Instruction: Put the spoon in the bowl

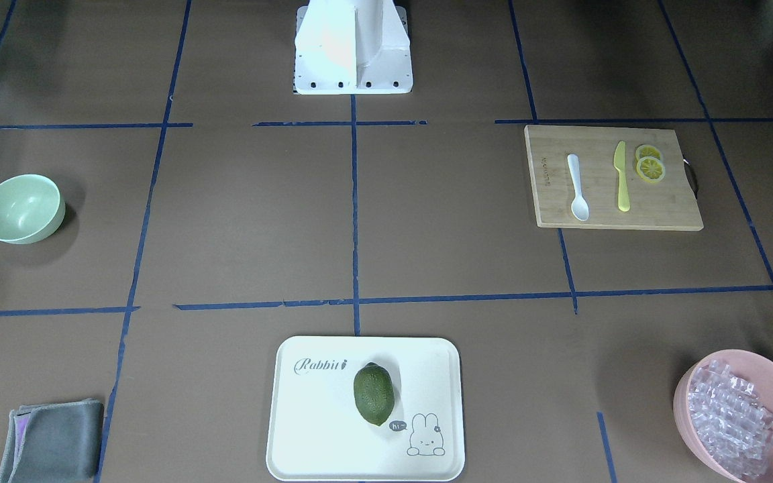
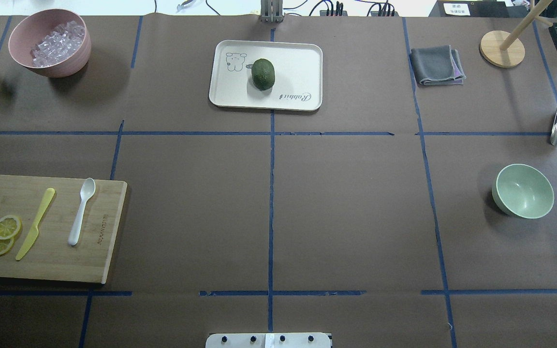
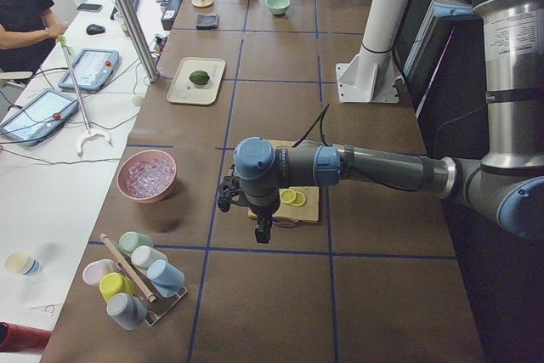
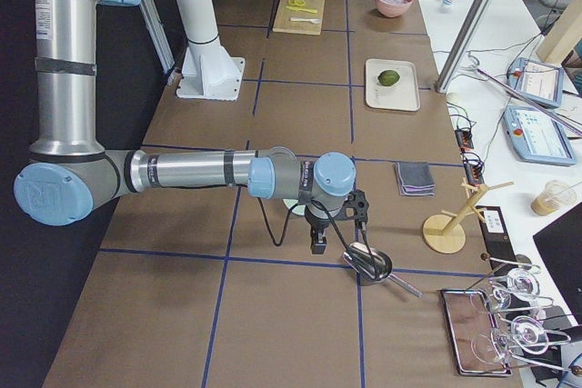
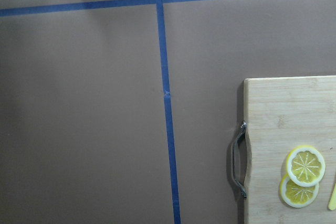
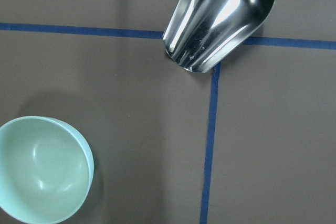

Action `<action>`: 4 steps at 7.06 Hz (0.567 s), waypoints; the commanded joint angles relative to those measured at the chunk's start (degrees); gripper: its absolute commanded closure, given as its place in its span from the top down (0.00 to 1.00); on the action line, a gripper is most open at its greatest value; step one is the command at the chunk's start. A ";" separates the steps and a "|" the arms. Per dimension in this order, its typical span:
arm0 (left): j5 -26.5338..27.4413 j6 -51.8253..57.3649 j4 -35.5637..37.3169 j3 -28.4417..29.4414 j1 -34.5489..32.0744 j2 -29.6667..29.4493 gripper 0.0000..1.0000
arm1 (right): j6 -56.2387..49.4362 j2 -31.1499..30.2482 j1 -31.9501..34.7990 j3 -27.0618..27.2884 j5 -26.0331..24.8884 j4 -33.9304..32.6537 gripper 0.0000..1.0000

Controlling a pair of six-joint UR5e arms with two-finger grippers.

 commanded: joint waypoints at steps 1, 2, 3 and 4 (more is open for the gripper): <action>-0.02 0.09 -0.09 -0.49 0.01 0.08 1.00 | 5.65 -0.24 -5.35 -0.04 1.27 5.39 0.99; -0.02 0.18 -0.09 -0.58 0.01 0.08 1.00 | 10.66 -0.24 -8.96 -0.04 0.40 10.64 0.99; -0.02 0.18 -0.09 -0.58 0.01 0.08 1.00 | 21.76 -0.24 -12.48 0.14 -0.74 15.39 0.99; -0.11 0.18 -0.09 -0.76 0.01 0.08 1.00 | 29.97 -2.33 -17.38 -0.21 -4.93 25.97 0.99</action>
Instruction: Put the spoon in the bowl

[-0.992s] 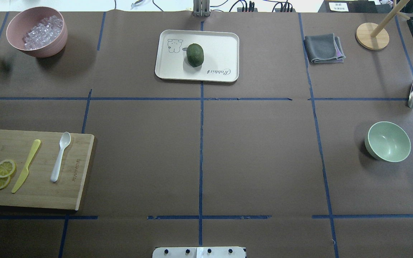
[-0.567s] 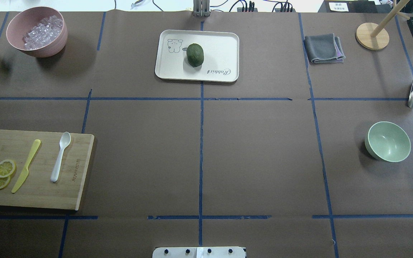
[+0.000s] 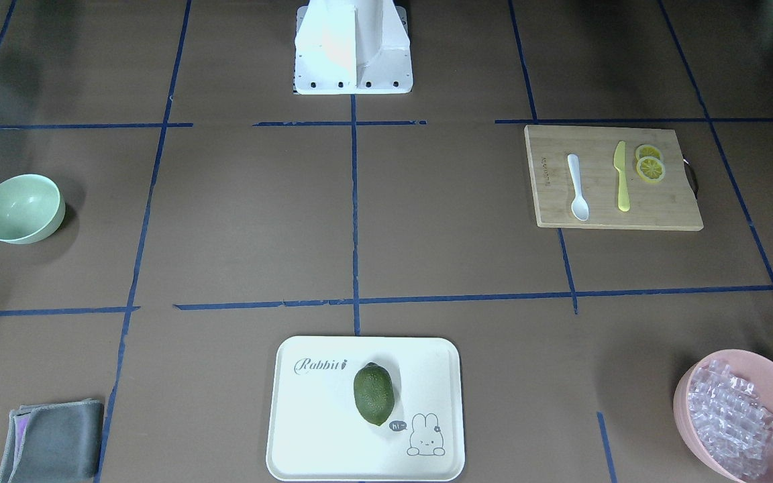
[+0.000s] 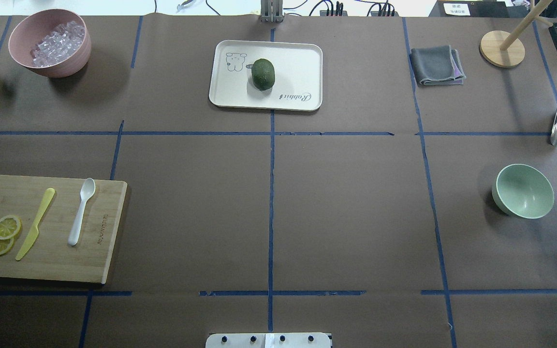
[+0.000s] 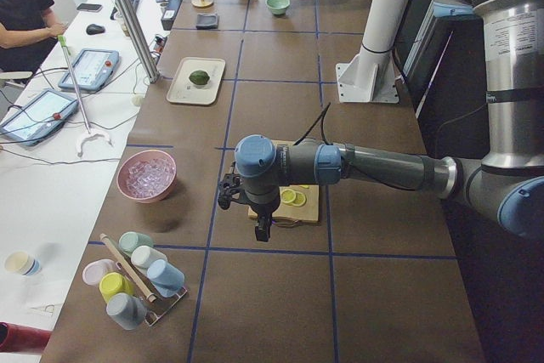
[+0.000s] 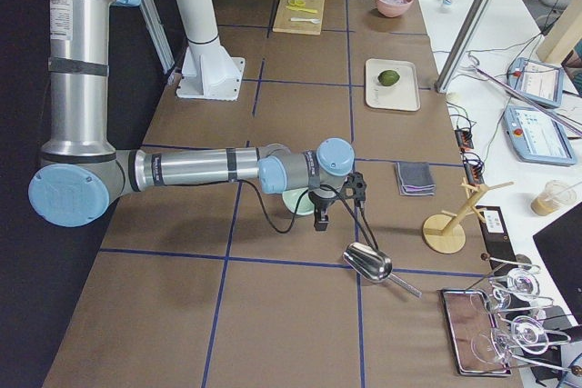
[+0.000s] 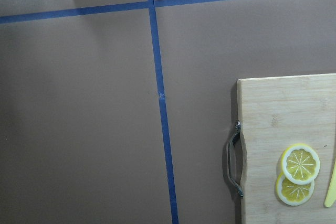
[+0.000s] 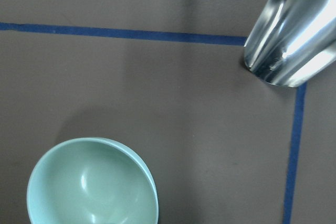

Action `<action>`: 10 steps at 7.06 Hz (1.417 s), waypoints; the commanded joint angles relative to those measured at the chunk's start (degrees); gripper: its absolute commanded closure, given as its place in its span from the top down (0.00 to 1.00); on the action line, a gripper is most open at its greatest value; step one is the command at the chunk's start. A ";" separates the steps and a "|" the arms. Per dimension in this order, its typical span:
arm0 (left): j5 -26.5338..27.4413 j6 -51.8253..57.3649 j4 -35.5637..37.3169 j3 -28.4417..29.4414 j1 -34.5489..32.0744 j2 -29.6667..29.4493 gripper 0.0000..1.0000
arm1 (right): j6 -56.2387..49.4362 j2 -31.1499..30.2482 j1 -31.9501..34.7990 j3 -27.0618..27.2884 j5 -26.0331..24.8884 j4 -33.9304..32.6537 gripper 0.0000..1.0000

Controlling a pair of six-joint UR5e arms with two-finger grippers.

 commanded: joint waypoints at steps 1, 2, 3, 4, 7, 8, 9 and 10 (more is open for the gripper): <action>0.03 0.01 0.00 -0.06 0.00 -0.08 1.00 | 18.54 -3.18 -8.78 -0.98 -7.17 18.08 1.00; -0.06 0.01 0.00 -0.15 0.09 -0.09 1.00 | 21.50 -3.89 -9.60 -2.81 -6.94 21.38 0.99; -0.06 0.01 -0.09 -0.15 0.00 -0.09 1.00 | 21.53 -4.07 -9.70 -4.48 -7.03 21.59 0.99; -0.06 0.01 -0.09 -0.32 0.00 -0.17 1.00 | 21.79 -3.99 -11.18 -4.94 -7.03 21.51 0.99; -0.06 0.01 -0.09 -0.76 0.00 -0.09 1.00 | 21.79 -4.08 -12.16 -5.12 -6.68 21.50 0.35; -0.06 0.01 -0.09 -0.76 0.00 -0.09 1.00 | 21.96 -4.16 -12.24 -5.12 -6.59 21.59 0.01; -0.06 0.01 0.00 -0.76 -0.09 0.00 1.00 | 22.75 -4.08 -12.33 -4.94 -6.68 22.11 0.00; -0.06 0.01 0.00 -0.76 -0.09 0.00 1.00 | 23.19 -4.08 -13.29 -4.94 -6.50 23.51 0.00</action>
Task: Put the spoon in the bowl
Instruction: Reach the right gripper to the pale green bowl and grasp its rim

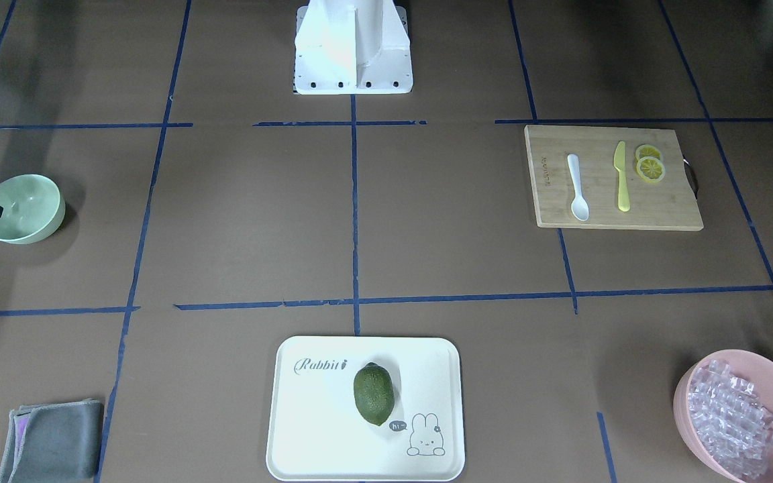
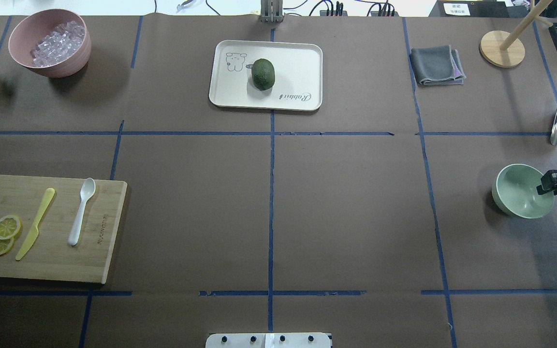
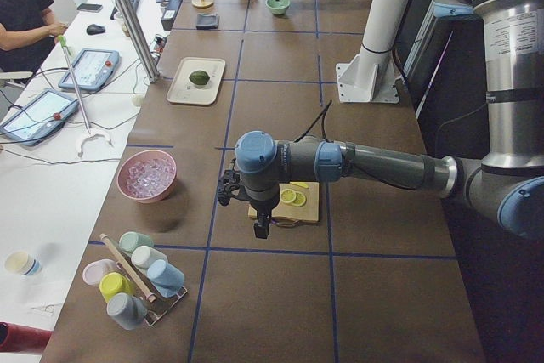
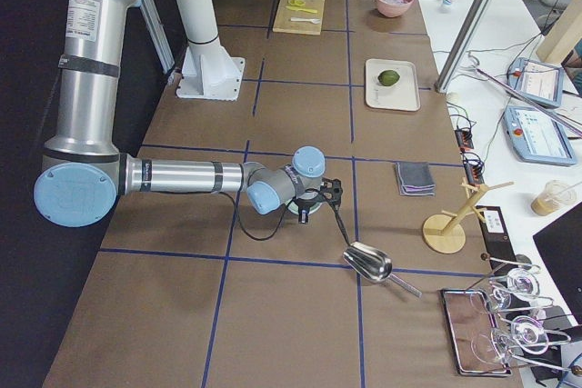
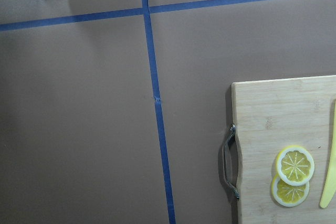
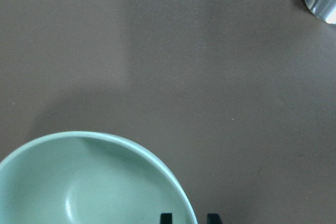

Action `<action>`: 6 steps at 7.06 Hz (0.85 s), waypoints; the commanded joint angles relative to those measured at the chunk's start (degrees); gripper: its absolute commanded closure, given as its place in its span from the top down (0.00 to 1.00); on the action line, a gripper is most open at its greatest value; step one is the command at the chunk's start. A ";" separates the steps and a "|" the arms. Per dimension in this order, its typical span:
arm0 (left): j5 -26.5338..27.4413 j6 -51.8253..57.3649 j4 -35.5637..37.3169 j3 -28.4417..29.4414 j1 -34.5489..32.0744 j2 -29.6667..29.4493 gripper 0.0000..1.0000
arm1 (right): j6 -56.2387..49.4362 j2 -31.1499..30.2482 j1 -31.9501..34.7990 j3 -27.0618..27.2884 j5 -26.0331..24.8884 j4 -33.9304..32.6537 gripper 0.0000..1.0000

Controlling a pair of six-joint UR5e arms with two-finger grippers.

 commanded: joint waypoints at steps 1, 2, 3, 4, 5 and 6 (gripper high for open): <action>0.00 0.00 -0.06 -0.02 -0.03 0.03 1.00 | 1.64 0.46 -0.77 1.02 1.07 0.96 0.00; 0.00 0.00 -0.06 -0.02 -0.03 0.03 1.00 | 4.87 1.68 -1.47 4.08 4.04 0.60 0.00; 0.00 0.00 0.03 -0.02 -0.03 0.03 1.00 | 14.30 4.22 -5.30 7.93 4.68 0.43 0.00; -0.09 -0.09 0.03 -0.37 -0.03 0.03 1.00 | 26.40 9.90 -10.74 9.80 3.38 0.43 0.00; 0.00 0.00 0.03 -0.38 0.06 -0.06 1.00 | 36.01 15.70 -17.23 9.65 -0.11 0.34 0.00; -0.09 0.00 -0.06 -0.55 0.06 -0.06 1.00 | 43.93 22.80 -22.34 9.47 -4.59 -3.06 0.00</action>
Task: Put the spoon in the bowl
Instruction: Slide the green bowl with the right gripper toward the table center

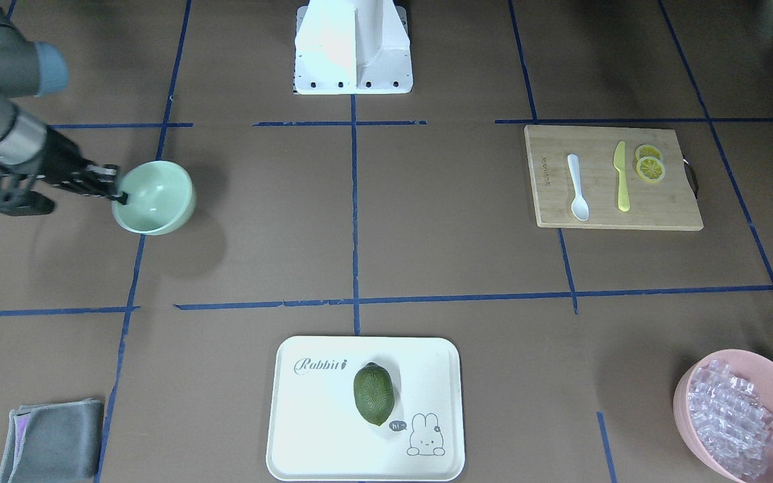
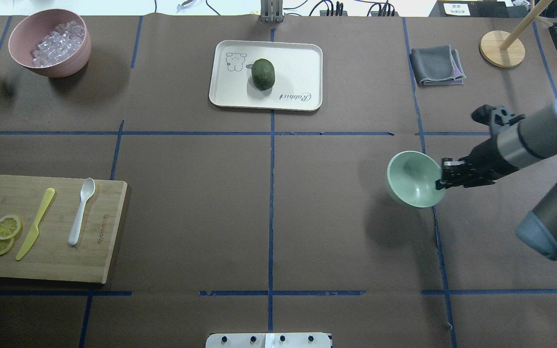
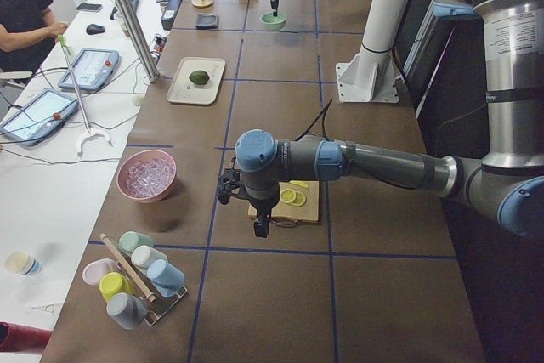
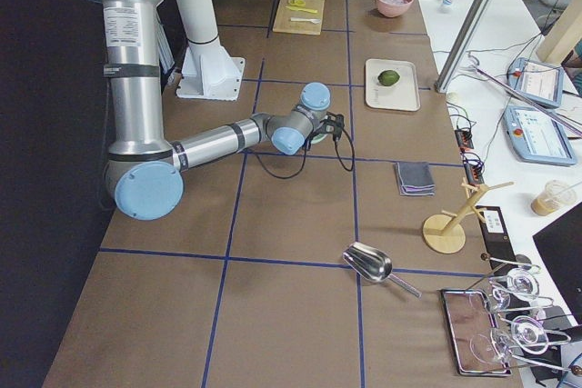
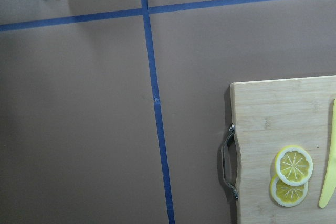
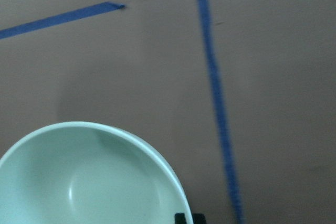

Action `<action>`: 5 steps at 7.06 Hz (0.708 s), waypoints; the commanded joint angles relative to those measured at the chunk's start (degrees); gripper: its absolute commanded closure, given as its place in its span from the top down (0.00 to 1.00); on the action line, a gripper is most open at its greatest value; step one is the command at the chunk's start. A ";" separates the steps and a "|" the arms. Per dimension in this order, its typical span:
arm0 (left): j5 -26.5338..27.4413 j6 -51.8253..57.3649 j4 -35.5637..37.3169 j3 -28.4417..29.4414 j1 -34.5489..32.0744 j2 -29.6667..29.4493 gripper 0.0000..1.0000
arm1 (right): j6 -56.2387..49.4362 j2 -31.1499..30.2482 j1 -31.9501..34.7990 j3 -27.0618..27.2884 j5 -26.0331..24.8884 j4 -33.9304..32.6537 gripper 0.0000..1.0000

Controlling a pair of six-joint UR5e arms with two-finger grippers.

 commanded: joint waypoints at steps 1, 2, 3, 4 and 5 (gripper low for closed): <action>-0.05 0.02 0.02 -0.16 0.12 -0.03 1.00 | 12.45 16.47 -10.37 -0.09 -8.19 -12.29 0.00; -0.05 0.02 0.02 -0.08 0.12 -0.03 1.00 | 17.17 23.00 -13.28 -1.23 -14.40 -18.47 0.00; -0.05 0.02 0.02 -0.08 0.12 -0.03 1.00 | 19.13 24.98 -14.79 -4.02 -14.98 -18.36 0.00; -0.05 0.02 0.02 -0.08 0.12 -0.03 1.00 | 21.68 28.74 -15.41 -9.36 -16.64 -18.27 0.00; -0.05 -0.07 0.02 -0.16 0.12 -0.03 1.00 | 23.70 30.17 -16.12 -11.41 -19.36 -18.10 0.00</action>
